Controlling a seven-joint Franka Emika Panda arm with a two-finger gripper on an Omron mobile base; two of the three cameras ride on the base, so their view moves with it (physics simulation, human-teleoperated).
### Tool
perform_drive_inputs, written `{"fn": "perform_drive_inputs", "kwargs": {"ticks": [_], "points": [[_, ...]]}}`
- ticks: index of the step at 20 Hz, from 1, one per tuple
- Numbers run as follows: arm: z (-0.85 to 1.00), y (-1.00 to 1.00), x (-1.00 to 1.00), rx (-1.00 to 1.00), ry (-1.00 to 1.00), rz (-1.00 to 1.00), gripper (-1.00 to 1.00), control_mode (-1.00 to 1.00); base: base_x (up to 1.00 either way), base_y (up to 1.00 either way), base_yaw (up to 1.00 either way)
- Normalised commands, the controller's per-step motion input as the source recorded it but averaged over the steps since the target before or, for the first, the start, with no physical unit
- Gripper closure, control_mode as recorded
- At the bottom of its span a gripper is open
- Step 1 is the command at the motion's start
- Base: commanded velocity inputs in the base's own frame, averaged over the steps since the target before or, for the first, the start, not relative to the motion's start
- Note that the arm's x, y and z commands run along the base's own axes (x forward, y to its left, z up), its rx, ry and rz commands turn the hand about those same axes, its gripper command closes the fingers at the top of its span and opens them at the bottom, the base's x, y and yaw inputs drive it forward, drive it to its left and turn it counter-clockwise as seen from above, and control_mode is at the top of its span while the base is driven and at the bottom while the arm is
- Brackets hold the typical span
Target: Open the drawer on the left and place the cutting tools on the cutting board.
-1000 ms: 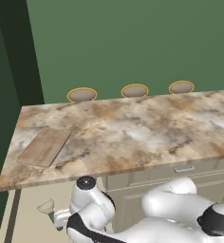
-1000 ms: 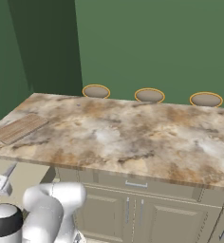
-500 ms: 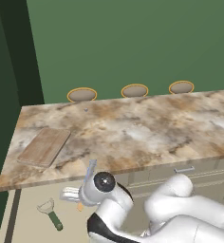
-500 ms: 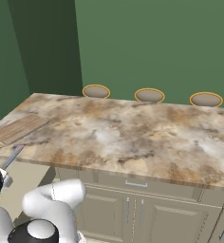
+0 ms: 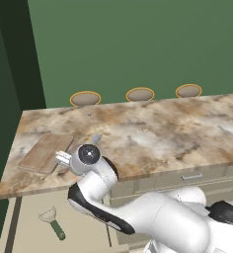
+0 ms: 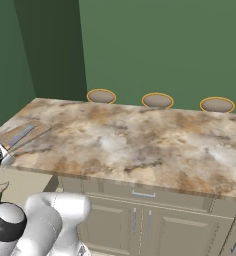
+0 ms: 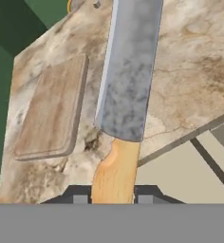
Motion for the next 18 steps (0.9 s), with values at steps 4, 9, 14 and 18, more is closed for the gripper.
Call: {"fn": "perform_drive_inputs", "kwargs": {"ticks": [4, 9, 14, 18], "points": [[0.96, 0.25, 1.00, 0.00, 0.27, -0.07, 1.00, -1.00, 0.00, 0.00, 0.00], [0.39, 0.01, 0.34, 0.03, 0.15, 0.01, 1.00, -1.00, 0.00, 0.00, 0.00], [-0.21, 0.00, 0.15, 0.00, 0.11, 0.00, 1.00, -1.00, 0.00, 0.00, 0.00], [-0.16, 0.00, 0.02, 0.01, 0.07, 0.00, 1.00, -1.00, 0.00, 0.00, 0.00]]}}
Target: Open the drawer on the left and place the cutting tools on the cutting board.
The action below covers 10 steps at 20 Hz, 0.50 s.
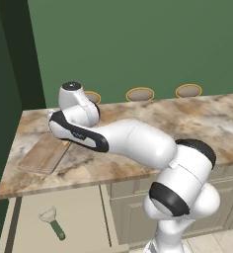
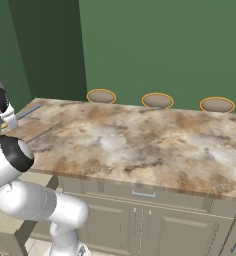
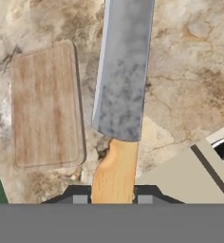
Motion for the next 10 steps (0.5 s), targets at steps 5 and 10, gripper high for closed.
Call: {"fn": "perform_drive_inputs", "kwargs": {"ticks": [5, 10], "points": [[-0.20, 0.04, 0.08, -0.01, 0.03, 0.00, 1.00, -1.00, 0.00, 0.00, 0.00], [-0.26, 0.10, 0.13, -0.02, 0.04, 0.00, 1.00, -1.00, 0.00, 0.00, 0.00]]}}
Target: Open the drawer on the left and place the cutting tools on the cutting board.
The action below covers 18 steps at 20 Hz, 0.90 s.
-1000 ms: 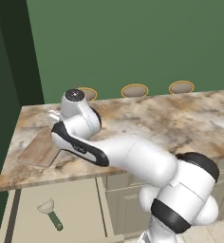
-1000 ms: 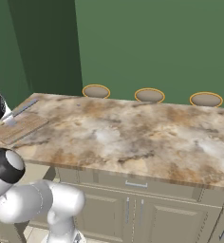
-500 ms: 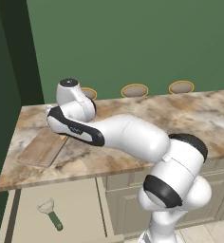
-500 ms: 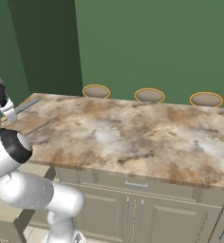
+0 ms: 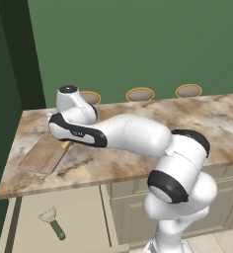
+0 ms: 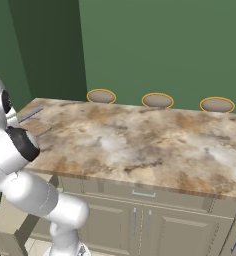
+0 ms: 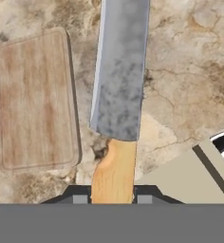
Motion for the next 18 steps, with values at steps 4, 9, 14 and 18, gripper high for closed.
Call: {"fn": "perform_drive_inputs", "kwargs": {"ticks": [4, 9, 14, 18], "points": [[-0.17, 0.19, 0.16, -0.01, 0.03, 0.00, 1.00, -1.00, 0.00, 0.00, 0.00], [-0.15, 0.37, 0.18, 0.00, 0.01, 0.00, 1.00, -1.00, 0.00, 0.00, 0.00], [-0.21, 0.30, 0.19, 0.00, 0.01, 0.00, 1.00, -1.00, 0.00, 0.00, 0.00], [-0.31, 0.02, 0.16, 0.00, 0.00, 0.00, 1.00, -1.00, 0.00, 0.00, 0.00]]}}
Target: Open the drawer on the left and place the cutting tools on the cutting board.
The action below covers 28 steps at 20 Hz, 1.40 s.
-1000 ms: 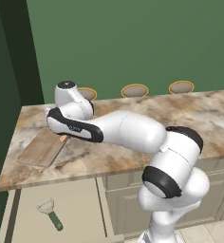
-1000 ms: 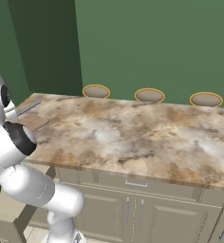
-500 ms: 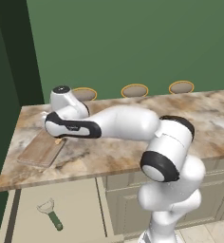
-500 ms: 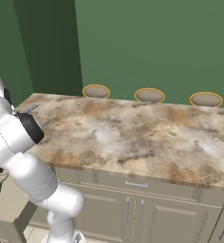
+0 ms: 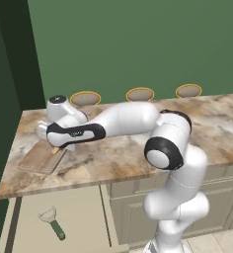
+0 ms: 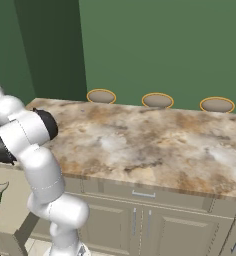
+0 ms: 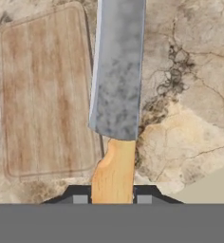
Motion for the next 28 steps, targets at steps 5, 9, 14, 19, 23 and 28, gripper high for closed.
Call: {"fn": "perform_drive_inputs", "kwargs": {"ticks": [5, 9, 14, 19, 23, 28], "points": [[-0.20, 0.00, 0.09, 0.01, 0.00, 0.00, 1.00, -1.00, 0.00, 0.00, 0.00], [-0.13, 0.01, 0.10, 0.06, 0.00, 0.00, 1.00, -1.00, 0.00, 0.00, 0.00], [-0.11, 0.00, 0.05, 0.14, 0.00, 0.00, 1.00, -1.00, 0.00, 0.00, 0.00], [-0.16, 0.00, 0.00, 0.20, -0.01, 0.00, 1.00, -1.00, 0.00, 0.00, 0.00], [-0.11, 0.00, 0.00, 0.08, -0.03, 0.00, 1.00, -1.00, 0.00, 0.00, 0.00], [-0.02, 0.00, 0.02, -0.02, 0.00, 0.00, 1.00, -1.00, 0.00, 0.00, 0.00]]}}
